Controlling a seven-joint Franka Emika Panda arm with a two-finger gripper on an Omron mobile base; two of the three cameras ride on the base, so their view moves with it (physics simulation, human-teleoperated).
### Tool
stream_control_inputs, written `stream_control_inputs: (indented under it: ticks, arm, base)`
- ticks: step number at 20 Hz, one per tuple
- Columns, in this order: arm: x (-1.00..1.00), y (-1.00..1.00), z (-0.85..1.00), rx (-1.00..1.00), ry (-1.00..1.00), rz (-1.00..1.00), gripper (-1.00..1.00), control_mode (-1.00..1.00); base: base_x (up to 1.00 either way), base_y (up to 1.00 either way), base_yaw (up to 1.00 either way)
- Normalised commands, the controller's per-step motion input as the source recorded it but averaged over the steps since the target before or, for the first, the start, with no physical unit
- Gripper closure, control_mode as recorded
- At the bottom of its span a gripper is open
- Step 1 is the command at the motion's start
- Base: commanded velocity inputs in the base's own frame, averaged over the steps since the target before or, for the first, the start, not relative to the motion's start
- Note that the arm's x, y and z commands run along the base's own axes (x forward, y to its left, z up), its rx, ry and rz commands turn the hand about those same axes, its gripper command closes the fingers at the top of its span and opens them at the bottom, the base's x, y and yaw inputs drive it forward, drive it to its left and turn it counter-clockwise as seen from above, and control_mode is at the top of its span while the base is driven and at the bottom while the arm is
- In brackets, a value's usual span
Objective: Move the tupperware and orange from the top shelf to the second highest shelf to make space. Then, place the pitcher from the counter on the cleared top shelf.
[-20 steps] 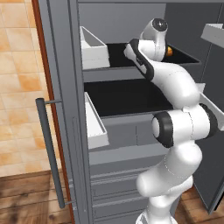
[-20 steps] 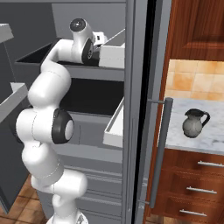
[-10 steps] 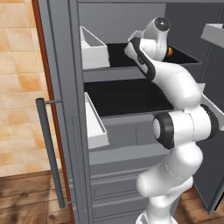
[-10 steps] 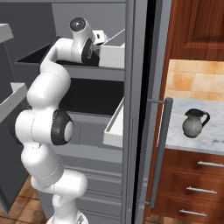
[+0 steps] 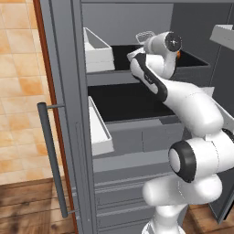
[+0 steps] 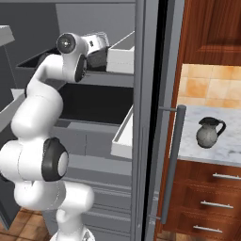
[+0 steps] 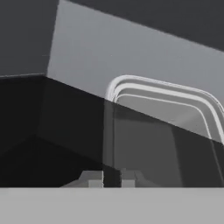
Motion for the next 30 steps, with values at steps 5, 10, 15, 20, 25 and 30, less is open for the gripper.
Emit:
stream_control_inputs:
  ticks: [5, 10, 15, 20, 25, 30]
  arm:
    - [-0.98, 0.32, 0.20, -0.12, -0.23, 0.22, 1.00, -1.00]
    - [-1.00, 0.28, 0.40, -0.24, 0.01, 0.33, 1.00, -1.00]
    - [-1.00, 0.21, 0.31, -0.31, 0.16, 0.34, 1.00, -1.00]
    - [-1.00, 0.20, 0.05, -0.35, 0.23, 0.19, 1.00, -1.00]
    - [-0.91, 0.01, -0.11, -0.34, 0.22, 0.01, 1.00, -1.00]
    - [-0.66, 0.00, -0.39, -0.28, 0.18, 0.00, 1.00, -1.00]
  base:
    - [0.00, 0.00, 0.00]
    - [0.00, 0.00, 0.00]
    - [0.00, 0.00, 0.00]
    - [0.00, 0.00, 0.00]
    - [0.00, 0.00, 0.00]
    - [0.00, 0.00, 0.00]
